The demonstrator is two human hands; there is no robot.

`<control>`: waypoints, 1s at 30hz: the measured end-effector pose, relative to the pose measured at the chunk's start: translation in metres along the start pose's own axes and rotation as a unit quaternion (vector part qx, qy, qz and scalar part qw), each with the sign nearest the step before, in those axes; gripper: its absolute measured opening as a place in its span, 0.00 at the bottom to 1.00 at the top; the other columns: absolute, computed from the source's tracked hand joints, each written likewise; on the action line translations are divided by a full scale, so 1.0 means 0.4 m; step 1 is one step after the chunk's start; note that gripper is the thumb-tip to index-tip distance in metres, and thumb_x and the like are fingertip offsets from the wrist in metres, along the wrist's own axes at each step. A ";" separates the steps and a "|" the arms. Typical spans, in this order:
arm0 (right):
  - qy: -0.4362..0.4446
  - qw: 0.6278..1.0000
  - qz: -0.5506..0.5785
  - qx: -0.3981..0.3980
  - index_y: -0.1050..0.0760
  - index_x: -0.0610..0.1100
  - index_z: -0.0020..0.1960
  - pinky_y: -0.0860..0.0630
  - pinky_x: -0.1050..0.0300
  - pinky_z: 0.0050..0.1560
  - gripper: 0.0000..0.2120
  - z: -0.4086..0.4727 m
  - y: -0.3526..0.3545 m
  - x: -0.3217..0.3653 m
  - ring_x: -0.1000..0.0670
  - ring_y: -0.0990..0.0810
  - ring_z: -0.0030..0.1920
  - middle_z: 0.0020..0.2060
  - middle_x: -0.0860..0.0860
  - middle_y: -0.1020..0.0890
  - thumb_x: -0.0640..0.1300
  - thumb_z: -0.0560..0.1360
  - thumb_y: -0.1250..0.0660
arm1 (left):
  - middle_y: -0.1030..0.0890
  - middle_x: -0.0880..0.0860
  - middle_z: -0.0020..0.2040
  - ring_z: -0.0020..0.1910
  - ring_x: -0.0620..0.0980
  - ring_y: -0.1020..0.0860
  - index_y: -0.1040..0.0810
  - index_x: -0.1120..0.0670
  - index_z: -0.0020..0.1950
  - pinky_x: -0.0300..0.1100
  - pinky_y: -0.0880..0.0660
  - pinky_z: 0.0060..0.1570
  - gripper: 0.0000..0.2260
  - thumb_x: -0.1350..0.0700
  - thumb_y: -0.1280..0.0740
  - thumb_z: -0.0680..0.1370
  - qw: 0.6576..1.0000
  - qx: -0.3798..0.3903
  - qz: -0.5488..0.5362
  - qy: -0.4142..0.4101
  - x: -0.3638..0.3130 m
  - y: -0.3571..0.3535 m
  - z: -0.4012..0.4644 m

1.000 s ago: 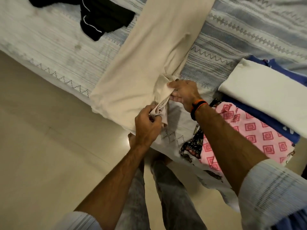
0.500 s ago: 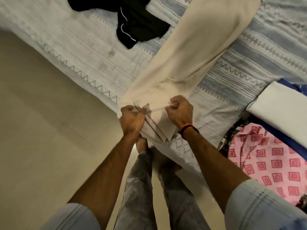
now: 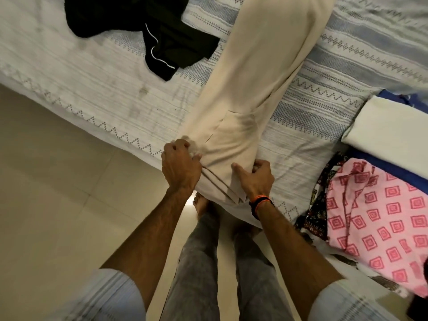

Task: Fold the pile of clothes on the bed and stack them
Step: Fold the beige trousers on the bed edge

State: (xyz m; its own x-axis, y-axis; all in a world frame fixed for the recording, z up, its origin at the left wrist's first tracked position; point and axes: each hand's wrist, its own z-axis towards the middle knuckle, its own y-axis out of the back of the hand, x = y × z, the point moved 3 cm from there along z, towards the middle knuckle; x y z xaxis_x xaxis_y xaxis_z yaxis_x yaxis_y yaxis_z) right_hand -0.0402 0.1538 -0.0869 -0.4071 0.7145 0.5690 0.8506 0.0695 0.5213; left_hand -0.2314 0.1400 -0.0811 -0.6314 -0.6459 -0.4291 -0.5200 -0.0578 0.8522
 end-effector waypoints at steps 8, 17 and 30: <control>-0.021 0.998 -0.002 0.060 0.22 0.43 0.59 0.23 0.51 0.55 0.22 0.016 -0.007 -0.010 0.48 0.22 0.50 0.49 0.51 0.20 0.53 0.70 0.24 | 0.26 0.57 0.63 0.62 0.57 0.26 0.31 0.57 0.65 0.49 0.29 0.58 0.33 0.47 0.21 0.67 0.995 0.085 -0.055 0.027 0.045 0.024 0.082; -0.078 0.983 0.136 0.097 0.19 0.43 0.57 0.20 0.53 0.44 0.17 -0.013 -0.031 -0.071 0.48 0.17 0.49 0.49 0.49 0.15 0.48 0.70 0.23 | 0.21 0.58 0.60 0.59 0.59 0.23 0.25 0.58 0.63 0.47 0.28 0.52 0.33 0.40 0.23 0.66 0.973 0.227 -0.019 0.042 0.038 0.038 0.103; -0.045 0.973 0.222 0.035 0.19 0.45 0.50 0.20 0.54 0.51 0.11 -0.142 -0.007 -0.107 0.50 0.17 0.47 0.47 0.48 0.15 0.44 0.70 0.22 | 0.16 0.53 0.47 0.46 0.52 0.17 0.21 0.56 0.54 0.44 0.20 0.43 0.23 0.49 0.19 0.64 0.919 0.284 -0.233 0.145 0.118 0.101 0.019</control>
State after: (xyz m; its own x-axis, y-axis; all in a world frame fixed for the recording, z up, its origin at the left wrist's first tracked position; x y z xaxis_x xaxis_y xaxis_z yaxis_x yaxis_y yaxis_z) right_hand -0.0440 0.0834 -0.0765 0.0341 0.7429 0.6686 0.9577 -0.2154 0.1905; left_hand -0.2865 0.1131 -0.0691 -0.1267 -0.8327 -0.5390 -0.9633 -0.0263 0.2671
